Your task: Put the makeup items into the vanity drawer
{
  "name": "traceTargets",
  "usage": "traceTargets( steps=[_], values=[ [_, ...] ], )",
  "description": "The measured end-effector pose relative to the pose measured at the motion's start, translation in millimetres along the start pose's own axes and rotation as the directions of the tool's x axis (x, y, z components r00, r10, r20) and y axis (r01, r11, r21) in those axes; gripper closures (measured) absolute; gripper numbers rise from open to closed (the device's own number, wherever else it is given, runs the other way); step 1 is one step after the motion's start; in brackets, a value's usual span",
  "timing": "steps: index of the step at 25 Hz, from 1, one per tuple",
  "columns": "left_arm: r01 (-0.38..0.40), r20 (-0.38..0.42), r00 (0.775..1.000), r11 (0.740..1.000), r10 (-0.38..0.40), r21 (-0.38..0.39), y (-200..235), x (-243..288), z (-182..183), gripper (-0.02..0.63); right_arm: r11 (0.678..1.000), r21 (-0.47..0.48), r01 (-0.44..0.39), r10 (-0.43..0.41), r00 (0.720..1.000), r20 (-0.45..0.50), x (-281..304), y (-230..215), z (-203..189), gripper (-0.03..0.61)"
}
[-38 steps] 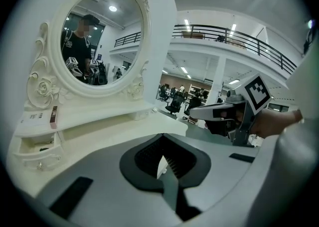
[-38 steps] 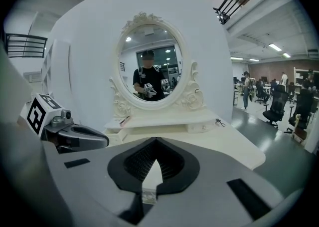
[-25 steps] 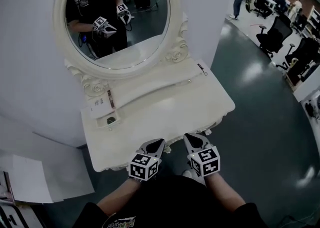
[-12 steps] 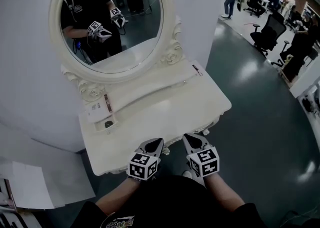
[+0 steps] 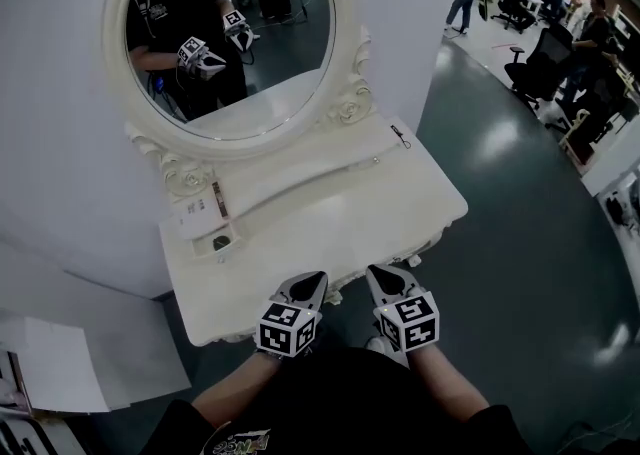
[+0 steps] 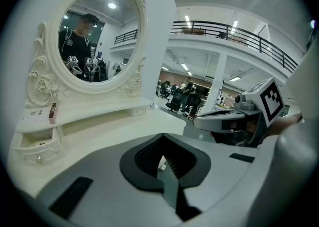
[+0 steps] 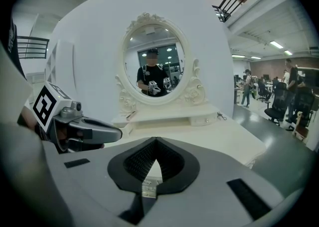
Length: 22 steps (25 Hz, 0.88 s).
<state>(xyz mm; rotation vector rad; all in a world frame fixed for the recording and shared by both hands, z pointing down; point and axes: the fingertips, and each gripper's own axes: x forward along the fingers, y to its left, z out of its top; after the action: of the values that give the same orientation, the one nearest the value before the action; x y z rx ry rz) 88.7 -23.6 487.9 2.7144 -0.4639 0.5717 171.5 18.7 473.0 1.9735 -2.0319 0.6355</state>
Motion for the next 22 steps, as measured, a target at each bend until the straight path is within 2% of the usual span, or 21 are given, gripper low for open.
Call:
traceTargets(
  steps=[22],
  values=[
    [-0.009,0.004,1.000,1.000,0.009,0.002,-0.2,-5.9,-3.1,0.606,1.000,0.000,-0.019,0.019,1.000,-0.007,0.7,8.9,-3.7,0.551]
  ],
)
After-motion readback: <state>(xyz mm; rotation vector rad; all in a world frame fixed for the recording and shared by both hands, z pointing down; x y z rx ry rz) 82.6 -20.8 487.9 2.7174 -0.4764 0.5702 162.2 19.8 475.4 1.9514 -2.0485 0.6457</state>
